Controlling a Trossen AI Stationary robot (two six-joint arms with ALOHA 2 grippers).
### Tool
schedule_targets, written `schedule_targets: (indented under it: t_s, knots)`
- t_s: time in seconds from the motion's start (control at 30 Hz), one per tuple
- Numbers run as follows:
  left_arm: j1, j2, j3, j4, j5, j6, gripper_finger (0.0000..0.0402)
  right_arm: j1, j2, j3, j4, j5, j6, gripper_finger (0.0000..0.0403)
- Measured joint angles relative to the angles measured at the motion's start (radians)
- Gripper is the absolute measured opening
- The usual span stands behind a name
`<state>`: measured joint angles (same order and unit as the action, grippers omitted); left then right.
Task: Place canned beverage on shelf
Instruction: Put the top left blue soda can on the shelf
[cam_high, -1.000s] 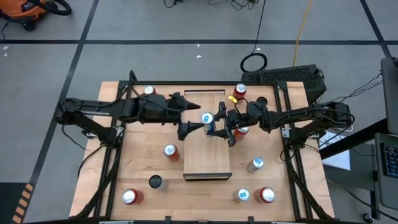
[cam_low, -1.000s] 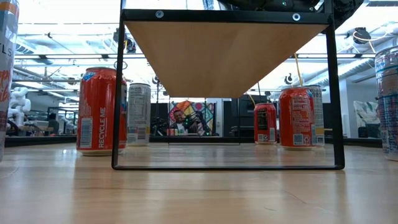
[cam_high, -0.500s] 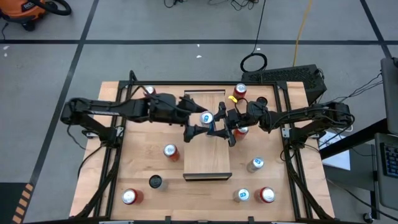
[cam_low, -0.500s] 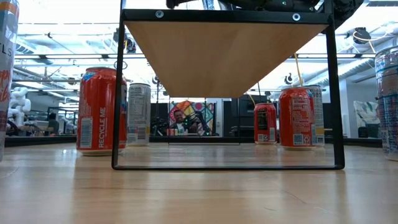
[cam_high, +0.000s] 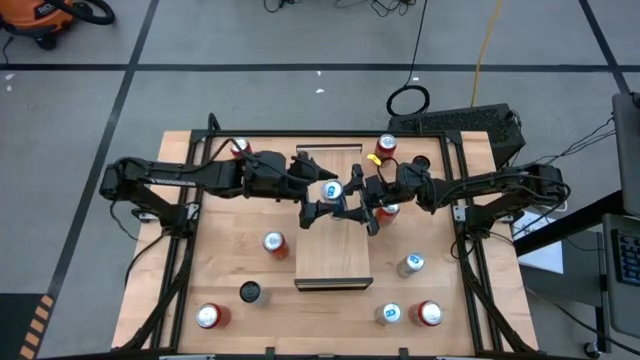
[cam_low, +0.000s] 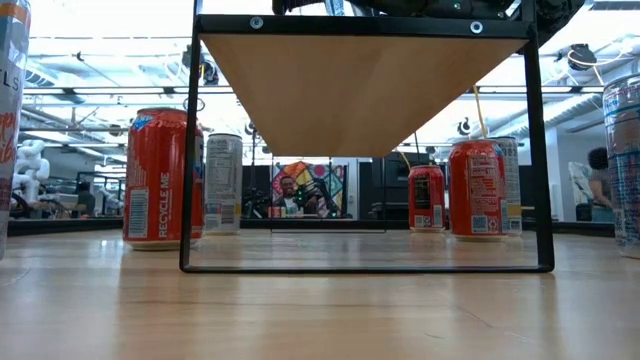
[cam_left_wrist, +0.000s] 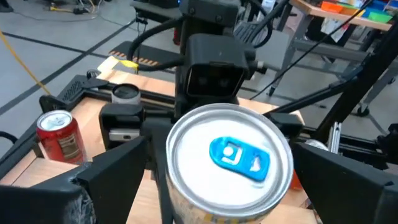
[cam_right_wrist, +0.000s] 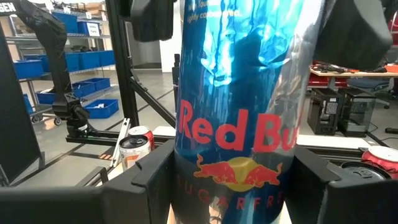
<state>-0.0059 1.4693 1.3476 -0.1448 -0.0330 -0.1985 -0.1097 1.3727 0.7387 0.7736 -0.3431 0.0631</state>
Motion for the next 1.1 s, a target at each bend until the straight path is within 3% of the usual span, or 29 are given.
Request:
schedule_targets:
  t_s: [0.13, 0.43, 0.73, 1.1]
  knots:
    - [-0.001, 0.007, 0.002, 0.011, 0.023, -0.001, 0.0389, 0.000, 0.000, 0.000, -0.001, 0.000, -0.004, 0.0204]
    - [-0.003, 0.009, 0.001, 0.003, 0.043, -0.003, 0.0313, 0.000, 0.000, 0.000, -0.008, 0.002, -0.009, 0.0204]
    - [-0.002, 0.009, 0.000, 0.002, 0.042, 0.006, 0.0264, 0.000, 0.000, 0.000, -0.015, 0.001, -0.024, 0.0206]
    - [-0.003, 0.009, 0.001, 0.004, 0.043, 0.005, 0.0238, 0.000, 0.000, 0.001, -0.018, 0.003, 0.030, 0.0258]
